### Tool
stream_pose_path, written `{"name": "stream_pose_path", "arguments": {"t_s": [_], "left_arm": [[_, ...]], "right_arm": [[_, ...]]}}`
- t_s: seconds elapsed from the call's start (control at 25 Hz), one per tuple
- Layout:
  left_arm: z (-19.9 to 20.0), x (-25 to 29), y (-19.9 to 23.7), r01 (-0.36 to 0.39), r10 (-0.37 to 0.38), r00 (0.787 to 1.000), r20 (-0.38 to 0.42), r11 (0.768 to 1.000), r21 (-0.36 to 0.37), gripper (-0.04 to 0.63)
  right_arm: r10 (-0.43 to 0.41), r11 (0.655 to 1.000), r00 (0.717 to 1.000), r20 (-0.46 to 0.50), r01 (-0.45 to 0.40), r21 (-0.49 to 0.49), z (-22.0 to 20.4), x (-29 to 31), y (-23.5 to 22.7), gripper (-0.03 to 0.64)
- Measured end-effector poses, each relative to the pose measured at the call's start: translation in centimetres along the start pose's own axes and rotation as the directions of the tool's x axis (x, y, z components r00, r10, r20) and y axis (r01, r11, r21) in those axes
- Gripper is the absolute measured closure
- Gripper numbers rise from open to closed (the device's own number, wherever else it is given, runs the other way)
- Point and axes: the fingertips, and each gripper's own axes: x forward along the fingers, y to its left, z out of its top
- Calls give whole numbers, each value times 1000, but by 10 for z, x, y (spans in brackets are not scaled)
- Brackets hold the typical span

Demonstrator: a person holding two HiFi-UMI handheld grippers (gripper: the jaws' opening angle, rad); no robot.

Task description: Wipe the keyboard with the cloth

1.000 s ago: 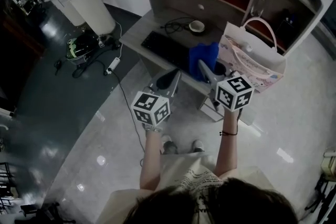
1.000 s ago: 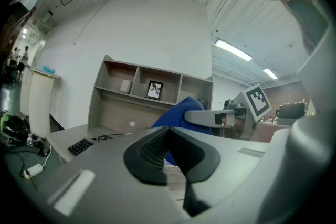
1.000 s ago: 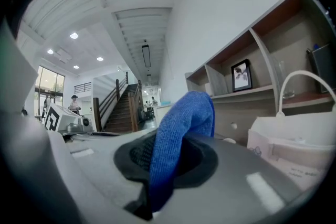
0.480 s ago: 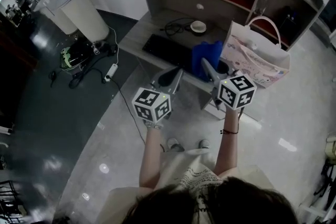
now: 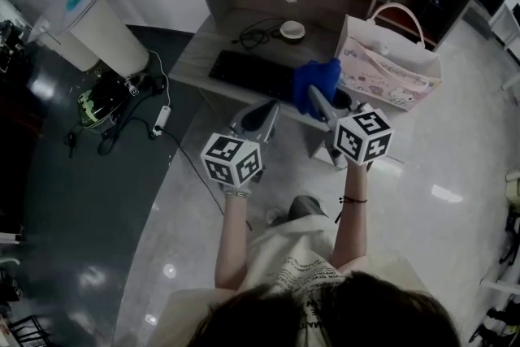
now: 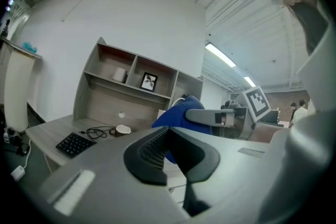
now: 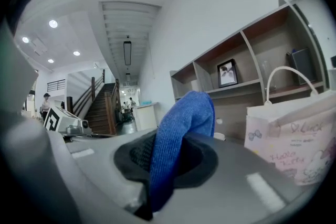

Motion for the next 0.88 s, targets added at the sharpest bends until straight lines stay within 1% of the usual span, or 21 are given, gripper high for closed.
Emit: {"name": "stream_pose_path", "arguments": {"t_s": [0.28,0.48,0.68,0.88], "left_arm": [[-9,15,-2,46,-46,999,-25,999,-21,591],[-13,28,5,63,-64,997,-43,997,-34,591],[-15,48,17,68,-71,996,-59,997,-47,591],[-11,67,32,64,-67,995,-70,996,-56,591]], "right_arm": [[-45,999,999,-24,45,20,-10,0,-12,557],[-67,997,997,-49,68,26,-16,7,-24,558],[-80,996,995,-66,82,31,-17,18,-43,557],[-83,996,992,-99,84,3,-16,36,-58,557]]}}
